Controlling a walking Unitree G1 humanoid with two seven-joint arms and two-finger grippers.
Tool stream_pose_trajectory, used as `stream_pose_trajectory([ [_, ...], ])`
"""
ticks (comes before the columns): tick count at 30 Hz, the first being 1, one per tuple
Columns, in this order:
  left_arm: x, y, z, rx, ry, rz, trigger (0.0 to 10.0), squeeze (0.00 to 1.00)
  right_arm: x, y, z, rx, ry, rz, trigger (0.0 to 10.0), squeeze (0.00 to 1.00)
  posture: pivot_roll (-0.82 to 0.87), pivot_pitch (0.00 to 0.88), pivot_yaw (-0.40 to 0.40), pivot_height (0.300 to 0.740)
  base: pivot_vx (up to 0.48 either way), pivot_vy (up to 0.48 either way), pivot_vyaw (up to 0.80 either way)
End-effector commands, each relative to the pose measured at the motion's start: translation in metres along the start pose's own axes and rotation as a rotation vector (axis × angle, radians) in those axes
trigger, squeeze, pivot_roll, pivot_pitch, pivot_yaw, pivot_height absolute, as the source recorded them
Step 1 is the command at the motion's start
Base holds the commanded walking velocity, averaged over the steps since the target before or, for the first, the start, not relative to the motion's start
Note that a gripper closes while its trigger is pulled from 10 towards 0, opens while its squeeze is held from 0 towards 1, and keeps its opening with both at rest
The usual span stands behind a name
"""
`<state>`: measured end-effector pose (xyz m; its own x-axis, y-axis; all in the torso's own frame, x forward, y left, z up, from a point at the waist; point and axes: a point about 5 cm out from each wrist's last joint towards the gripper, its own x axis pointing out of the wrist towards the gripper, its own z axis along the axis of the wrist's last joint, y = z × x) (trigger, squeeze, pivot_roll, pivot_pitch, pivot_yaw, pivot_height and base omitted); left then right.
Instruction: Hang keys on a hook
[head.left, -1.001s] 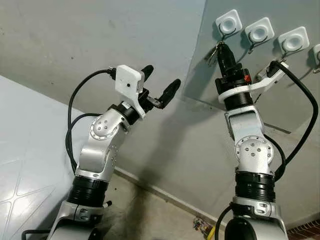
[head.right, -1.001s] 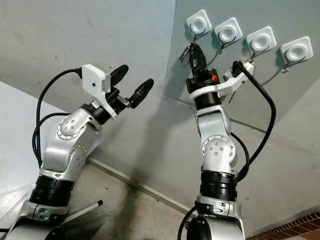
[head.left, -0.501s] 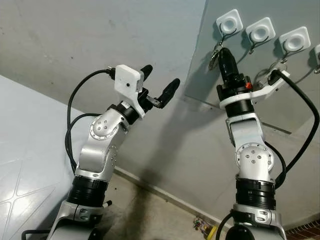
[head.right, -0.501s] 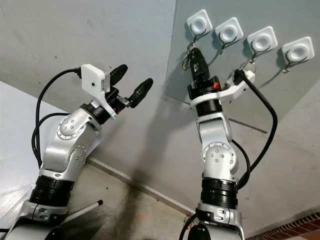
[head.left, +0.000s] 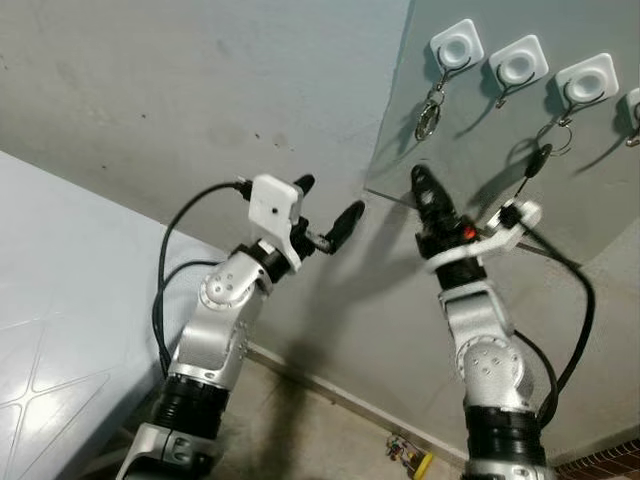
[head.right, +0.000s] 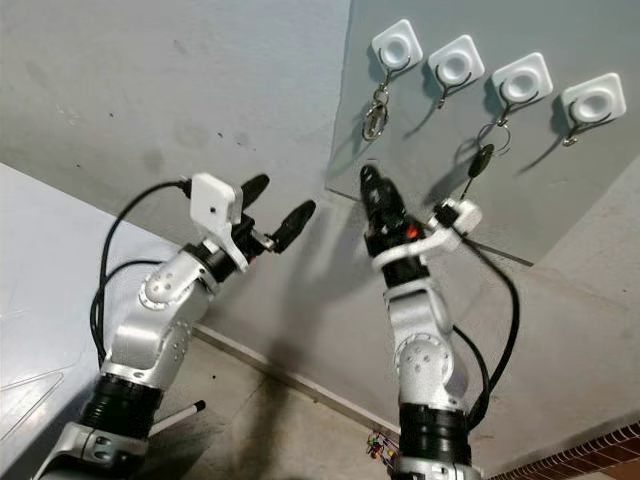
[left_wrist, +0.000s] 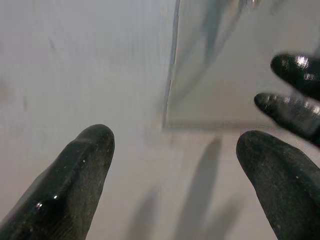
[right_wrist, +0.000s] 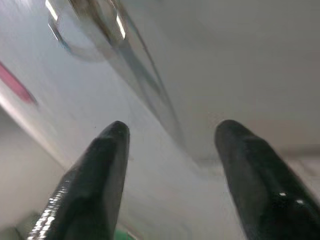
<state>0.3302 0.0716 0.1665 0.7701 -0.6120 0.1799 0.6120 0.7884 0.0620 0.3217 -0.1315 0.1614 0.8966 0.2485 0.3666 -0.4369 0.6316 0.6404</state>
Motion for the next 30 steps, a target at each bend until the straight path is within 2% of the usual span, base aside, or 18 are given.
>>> stream_pose_trajectory([
  [1, -0.003, -0.006, -0.015, 0.022, 0.043, -0.008, 10.0, 0.0, -0.008, -0.007, -0.009, -0.047, 0.041, -0.012, 10.0, 1.0, -0.01, 0.065, -0.047, 0.736, 0.0, 0.0, 0.0],
  [4, -0.007, -0.009, -0.029, 0.029, 0.083, -0.004, 10.0, 0.0, -0.017, -0.018, -0.019, -0.1, 0.09, -0.047, 10.0, 1.0, -0.01, 0.063, -0.043, 0.736, 0.0, 0.0, 0.0],
  [6, -0.012, -0.012, -0.045, 0.059, 0.141, -0.02, 10.0, 0.0, -0.028, -0.03, -0.025, -0.105, 0.111, -0.091, 10.0, 1.0, -0.01, 0.063, -0.043, 0.736, 0.0, 0.0, 0.0],
  [7, -0.017, -0.017, -0.059, 0.1, 0.192, -0.044, 10.0, 0.0, -0.039, -0.044, -0.03, -0.111, 0.132, -0.155, 10.0, 1.0, -0.01, 0.063, -0.043, 0.736, 0.0, 0.0, 0.0],
  [9, -0.022, -0.02, -0.071, 0.129, 0.227, -0.057, 10.0, 0.0, -0.048, -0.054, -0.035, -0.131, 0.16, -0.199, 10.0, 1.0, -0.02, 0.059, -0.037, 0.736, 0.0, 0.0, 0.0],
  [11, -0.03, -0.022, -0.088, 0.119, 0.286, -0.045, 10.0, 0.0, -0.066, -0.07, -0.045, -0.172, 0.214, -0.264, 10.0, 1.0, -0.03, 0.056, -0.034, 0.736, 0.0, 0.0, 0.0],
  [13, -0.036, -0.024, -0.099, 0.121, 0.326, -0.043, 10.0, 0.0, -0.078, -0.079, -0.05, -0.204, 0.248, -0.304, 10.0, 1.0, -0.04, 0.052, -0.03, 0.736, 0.0, 0.0, 0.0],
  [16, -0.048, -0.027, -0.116, 0.188, 0.382, -0.059, 10.0, 0.0, -0.103, -0.097, -0.059, -0.282, 0.328, -0.399, 10.0, 1.0, -0.04, 0.046, -0.025, 0.736, 0.0, 0.0, 0.0],
  [20, -0.061, -0.03, -0.133, 0.173, 0.471, -0.056, 10.0, 0.0, -0.129, -0.112, -0.067, -0.343, 0.418, -0.495, 10.0, 1.0, -0.04, 0.042, -0.02, 0.736, 0.0, 0.0, 0.0],
  [21, -0.067, -0.031, -0.142, 0.172, 0.522, -0.053, 10.0, 0.0, -0.141, -0.117, -0.07, -0.371, 0.463, -0.533, 10.0, 1.0, -0.05, 0.038, -0.019, 0.736, 0.0, 0.0, 0.0],
  [23, -0.07, -0.032, -0.145, 0.159, 0.545, -0.054, 10.0, 0.0, -0.146, -0.12, -0.072, -0.384, 0.482, -0.553, 10.0, 1.0, -0.05, 0.038, -0.019, 0.736, 0.0, 0.0, 0.0],
  [24, -0.077, -0.033, -0.153, 0.156, 0.588, -0.043, 10.0, 0.0, -0.159, -0.125, -0.076, -0.388, 0.53, -0.598, 10.0, 1.0, -0.05, 0.038, -0.019, 0.736, 0.0, 0.0, 0.0],
  [25, -0.077, -0.033, -0.153, 0.156, 0.588, -0.043, 10.0, 0.0, -0.159, -0.125, -0.076, -0.388, 0.53, -0.598, 10.0, 1.0, -0.05, 0.038, -0.019, 0.736, 0.0, 0.0, 0.0],
  [26, -0.084, -0.035, -0.16, 0.165, 0.636, -0.031, 10.0, 0.0, -0.172, -0.128, -0.08, -0.408, 0.581, -0.632, 10.0, 1.0, -0.05, 0.034, -0.018, 0.736, 0.0, 0.0, 0.0],
  [30, -0.095, -0.036, -0.169, 0.17, 0.705, -0.001, 10.0, 0.0, -0.189, -0.132, -0.085, -0.448, 0.658, -0.688, 10.0, 1.0, -0.05, 0.034, -0.018, 0.736, 0.0, 0.0, 0.0],
])
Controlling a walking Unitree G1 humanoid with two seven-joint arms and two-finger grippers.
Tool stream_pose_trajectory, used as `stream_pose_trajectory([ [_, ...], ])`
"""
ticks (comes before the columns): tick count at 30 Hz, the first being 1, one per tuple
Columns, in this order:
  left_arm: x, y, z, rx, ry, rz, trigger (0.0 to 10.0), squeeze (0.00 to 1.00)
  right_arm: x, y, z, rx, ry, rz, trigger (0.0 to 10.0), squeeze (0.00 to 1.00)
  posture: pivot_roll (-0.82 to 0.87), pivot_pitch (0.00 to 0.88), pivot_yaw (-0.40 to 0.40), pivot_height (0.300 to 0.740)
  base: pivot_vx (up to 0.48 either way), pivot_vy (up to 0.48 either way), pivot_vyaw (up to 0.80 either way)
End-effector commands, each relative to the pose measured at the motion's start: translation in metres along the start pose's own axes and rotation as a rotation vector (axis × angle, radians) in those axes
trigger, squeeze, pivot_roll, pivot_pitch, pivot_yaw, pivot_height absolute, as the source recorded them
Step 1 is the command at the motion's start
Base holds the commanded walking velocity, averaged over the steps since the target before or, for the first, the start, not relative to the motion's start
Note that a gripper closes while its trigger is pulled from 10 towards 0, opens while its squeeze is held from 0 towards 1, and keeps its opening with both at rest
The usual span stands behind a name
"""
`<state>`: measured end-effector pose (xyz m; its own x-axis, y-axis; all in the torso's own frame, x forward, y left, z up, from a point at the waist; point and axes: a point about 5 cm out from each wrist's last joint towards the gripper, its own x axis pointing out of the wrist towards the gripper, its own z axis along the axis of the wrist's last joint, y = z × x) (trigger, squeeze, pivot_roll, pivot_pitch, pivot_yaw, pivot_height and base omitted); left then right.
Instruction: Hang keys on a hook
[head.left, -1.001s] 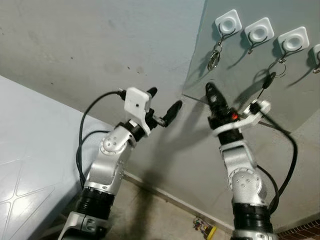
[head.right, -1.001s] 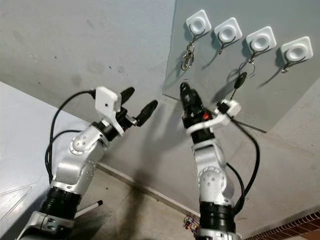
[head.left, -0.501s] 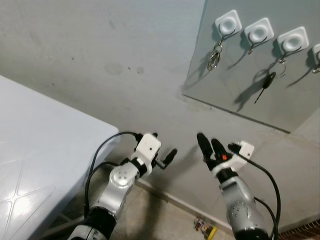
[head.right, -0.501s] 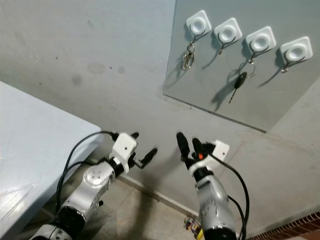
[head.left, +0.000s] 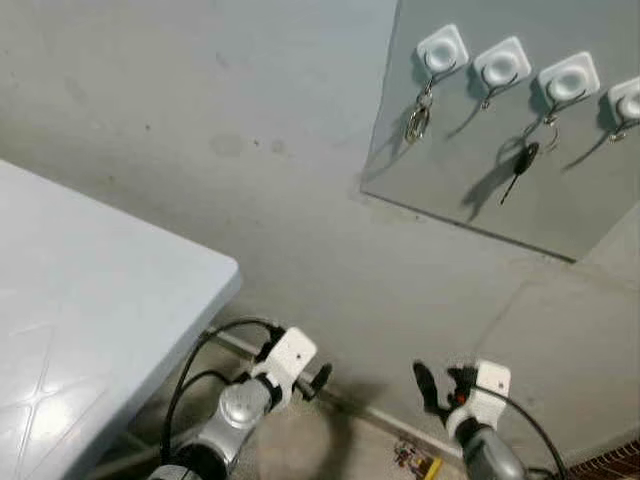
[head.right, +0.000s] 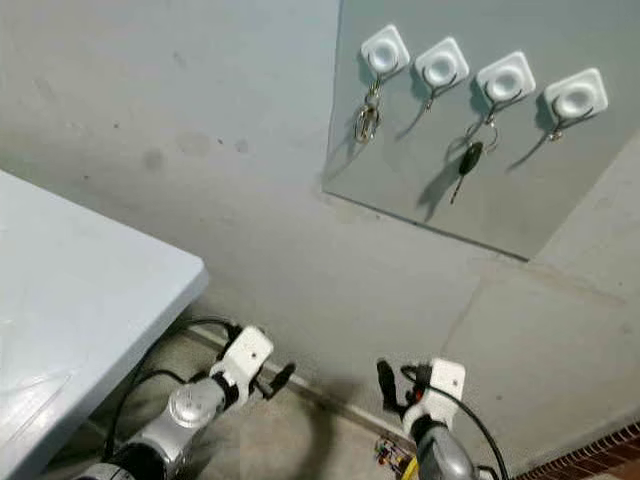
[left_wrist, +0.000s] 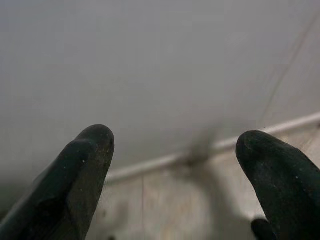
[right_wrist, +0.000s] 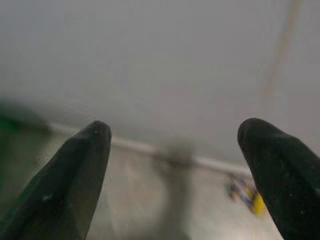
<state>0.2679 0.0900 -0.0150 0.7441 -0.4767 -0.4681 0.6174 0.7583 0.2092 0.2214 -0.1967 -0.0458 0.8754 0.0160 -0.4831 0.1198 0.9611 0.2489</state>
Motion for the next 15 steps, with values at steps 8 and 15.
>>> stream_pose_trajectory([
  [8, -0.01, -0.013, -0.032, -0.159, 0.152, -0.053, 10.0, 0.0, -0.018, -0.012, -0.037, -0.093, 0.173, -0.075, 10.0, 1.0, -0.08, 0.019, 0.011, 0.736, 0.0, 0.0, 0.0],
  [15, -0.023, -0.016, -0.058, -0.232, 0.267, -0.022, 10.0, 0.0, -0.032, -0.012, -0.062, -0.116, 0.279, -0.101, 10.0, 0.92, -0.09, 0.01, 0.031, 0.736, 0.0, 0.0, 0.0],
])
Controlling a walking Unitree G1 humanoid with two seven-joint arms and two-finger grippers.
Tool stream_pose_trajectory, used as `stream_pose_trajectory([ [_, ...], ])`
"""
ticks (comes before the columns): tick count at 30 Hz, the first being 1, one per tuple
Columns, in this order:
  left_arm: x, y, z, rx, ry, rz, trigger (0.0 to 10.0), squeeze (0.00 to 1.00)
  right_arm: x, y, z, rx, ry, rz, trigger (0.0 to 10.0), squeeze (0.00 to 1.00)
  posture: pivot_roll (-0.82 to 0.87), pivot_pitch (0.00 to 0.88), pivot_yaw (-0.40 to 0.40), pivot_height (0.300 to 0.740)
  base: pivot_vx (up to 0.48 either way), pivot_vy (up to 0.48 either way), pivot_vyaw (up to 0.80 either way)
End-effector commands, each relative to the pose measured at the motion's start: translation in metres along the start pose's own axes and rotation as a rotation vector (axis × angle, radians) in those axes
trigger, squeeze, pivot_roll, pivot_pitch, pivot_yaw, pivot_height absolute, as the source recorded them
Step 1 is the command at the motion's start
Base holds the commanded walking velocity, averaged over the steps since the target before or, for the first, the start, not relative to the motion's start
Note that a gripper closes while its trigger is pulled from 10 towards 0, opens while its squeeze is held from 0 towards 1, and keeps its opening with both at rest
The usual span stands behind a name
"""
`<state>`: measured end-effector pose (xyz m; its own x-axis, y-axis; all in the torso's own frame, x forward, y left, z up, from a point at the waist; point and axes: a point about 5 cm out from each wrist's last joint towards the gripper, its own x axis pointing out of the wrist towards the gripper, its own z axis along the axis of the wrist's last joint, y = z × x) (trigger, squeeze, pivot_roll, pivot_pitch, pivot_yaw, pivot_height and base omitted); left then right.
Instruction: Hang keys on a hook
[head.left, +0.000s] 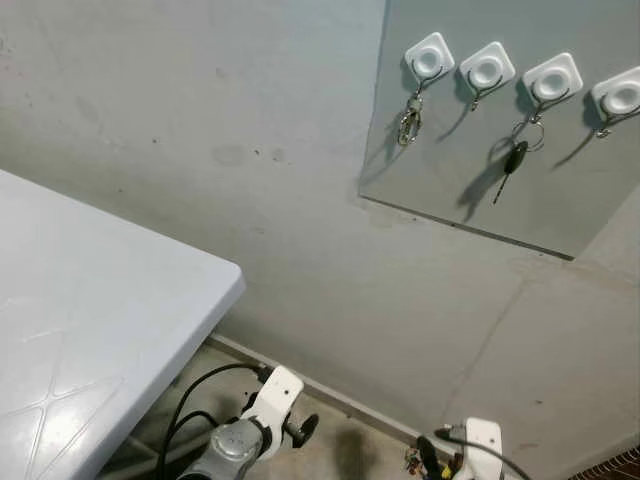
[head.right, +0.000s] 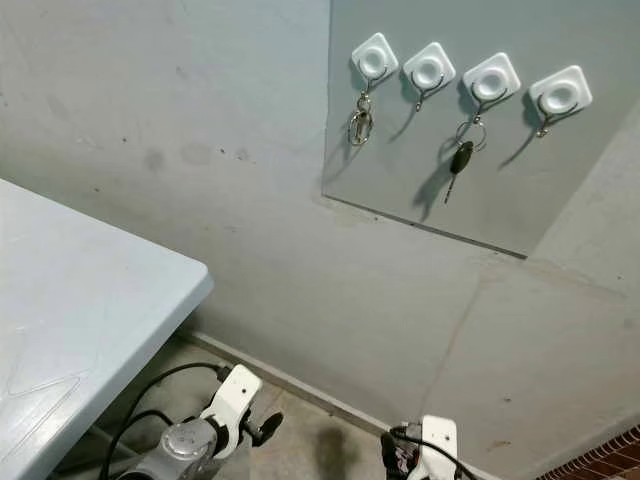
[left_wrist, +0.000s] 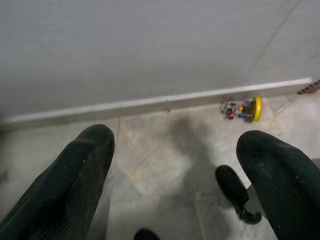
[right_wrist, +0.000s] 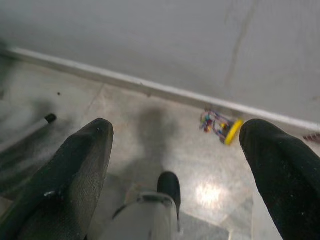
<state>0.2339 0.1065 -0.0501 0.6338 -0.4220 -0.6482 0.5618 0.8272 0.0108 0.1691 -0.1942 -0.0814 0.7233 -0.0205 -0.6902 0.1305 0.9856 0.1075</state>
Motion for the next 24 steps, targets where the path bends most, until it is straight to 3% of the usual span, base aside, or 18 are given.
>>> stream_pose_trajectory([
  [1, -0.004, 0.003, -0.012, -0.021, 0.049, 0.023, 10.0, 0.0, -0.002, 0.001, -0.008, -0.006, 0.036, -0.007, 10.0, 0.92, -0.09, 0.01, 0.031, 0.736, 0.0, 0.0, 0.0],
  [2, -0.006, 0.004, -0.019, -0.053, 0.073, 0.035, 10.0, 0.0, -0.004, 0.0, -0.013, 0.005, 0.058, -0.015, 10.0, 0.0, -0.1, 0.005, 0.037, 0.736, 0.0, 0.0, 0.0],
  [9, -0.019, 0.014, -0.048, -0.178, 0.17, 0.139, 10.0, 0.0, -0.015, -0.009, -0.038, 0.002, 0.156, -0.08, 10.0, 0.0, -0.1, 0.0, 0.028, 0.736, 0.0, 0.0, 0.0],
  [15, -0.025, 0.016, -0.058, -0.197, 0.195, 0.173, 10.0, 0.0, -0.021, -0.011, -0.049, -0.018, 0.2, -0.088, 10.0, 0.0, -0.09, 0.0, 0.006, 0.736, 0.0, 0.0, 0.0],
  [24, -0.026, 0.012, -0.063, -0.221, 0.21, 0.177, 10.0, 0.0, -0.019, -0.002, -0.051, -0.08, 0.228, -0.048, 10.0, 0.0, -0.08, 0.0, -0.008, 0.736, 0.0, 0.0, 0.0],
])
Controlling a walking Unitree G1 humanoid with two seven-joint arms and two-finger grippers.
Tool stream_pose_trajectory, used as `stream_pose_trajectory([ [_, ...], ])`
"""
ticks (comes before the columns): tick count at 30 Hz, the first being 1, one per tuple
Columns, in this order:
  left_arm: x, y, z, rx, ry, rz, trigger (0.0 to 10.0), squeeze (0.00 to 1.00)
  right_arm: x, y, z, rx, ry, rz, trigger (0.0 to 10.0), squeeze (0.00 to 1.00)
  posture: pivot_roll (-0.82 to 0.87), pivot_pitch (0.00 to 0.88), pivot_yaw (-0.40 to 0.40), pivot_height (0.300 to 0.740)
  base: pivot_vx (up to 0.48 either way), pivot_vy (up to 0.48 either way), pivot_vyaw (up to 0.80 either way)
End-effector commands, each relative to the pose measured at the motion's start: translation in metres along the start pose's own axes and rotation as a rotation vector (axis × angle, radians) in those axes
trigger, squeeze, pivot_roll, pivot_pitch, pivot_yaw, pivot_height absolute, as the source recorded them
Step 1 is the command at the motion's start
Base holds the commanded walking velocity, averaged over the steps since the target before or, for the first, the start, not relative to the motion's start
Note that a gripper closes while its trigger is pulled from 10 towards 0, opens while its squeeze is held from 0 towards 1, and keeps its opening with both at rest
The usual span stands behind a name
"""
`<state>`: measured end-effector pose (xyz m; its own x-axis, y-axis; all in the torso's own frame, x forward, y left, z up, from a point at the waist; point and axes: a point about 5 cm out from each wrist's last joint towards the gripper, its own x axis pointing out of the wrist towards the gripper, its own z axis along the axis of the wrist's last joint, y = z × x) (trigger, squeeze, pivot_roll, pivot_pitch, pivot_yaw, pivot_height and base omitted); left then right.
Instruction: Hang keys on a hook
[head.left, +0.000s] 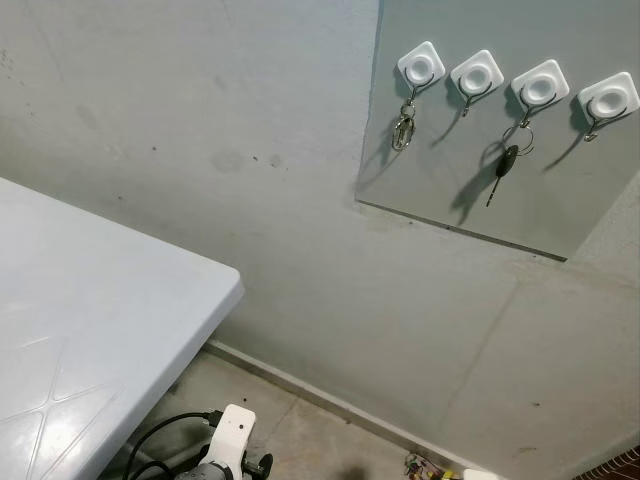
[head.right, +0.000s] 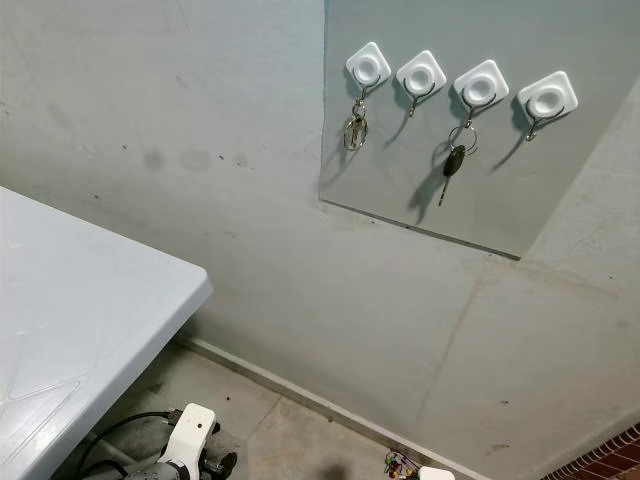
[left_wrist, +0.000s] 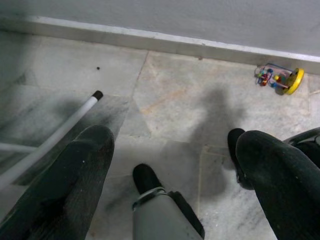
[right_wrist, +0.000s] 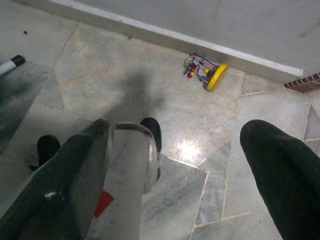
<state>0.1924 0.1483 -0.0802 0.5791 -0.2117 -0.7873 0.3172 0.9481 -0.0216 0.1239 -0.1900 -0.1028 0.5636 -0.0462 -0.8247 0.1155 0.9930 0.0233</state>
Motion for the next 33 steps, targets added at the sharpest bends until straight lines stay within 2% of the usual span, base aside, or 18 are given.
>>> stream_pose_trajectory([
  [1, -0.0008, 0.0018, -0.0027, 0.001, 0.01, 0.011, 10.0, 0.0, -0.0006, 0.0026, -0.0047, -0.015, 0.026, 0.006, 10.0, 0.0, -0.08, 0.0, -0.008, 0.736, 0.0, 0.0, 0.0],
  [9, -0.0002, -0.0027, -0.0033, 0.012, 0.013, -0.004, 10.0, 0.0, -0.0023, 0.0013, -0.011, -0.035, 0.056, 0.0, 10.0, 0.0, -0.08, 0.0, -0.008, 0.736, 0.0, 0.0, 0.07],
  [33, -0.0019, -0.0025, -0.0112, 0.013, 0.038, 0.001, 10.0, 0.0, -0.0015, 0.0059, -0.0106, -0.073, 0.065, 0.024, 10.0, 0.0, -0.07, 0.0, -0.016, 0.736, 0.0, 0.0, 0.8],
])
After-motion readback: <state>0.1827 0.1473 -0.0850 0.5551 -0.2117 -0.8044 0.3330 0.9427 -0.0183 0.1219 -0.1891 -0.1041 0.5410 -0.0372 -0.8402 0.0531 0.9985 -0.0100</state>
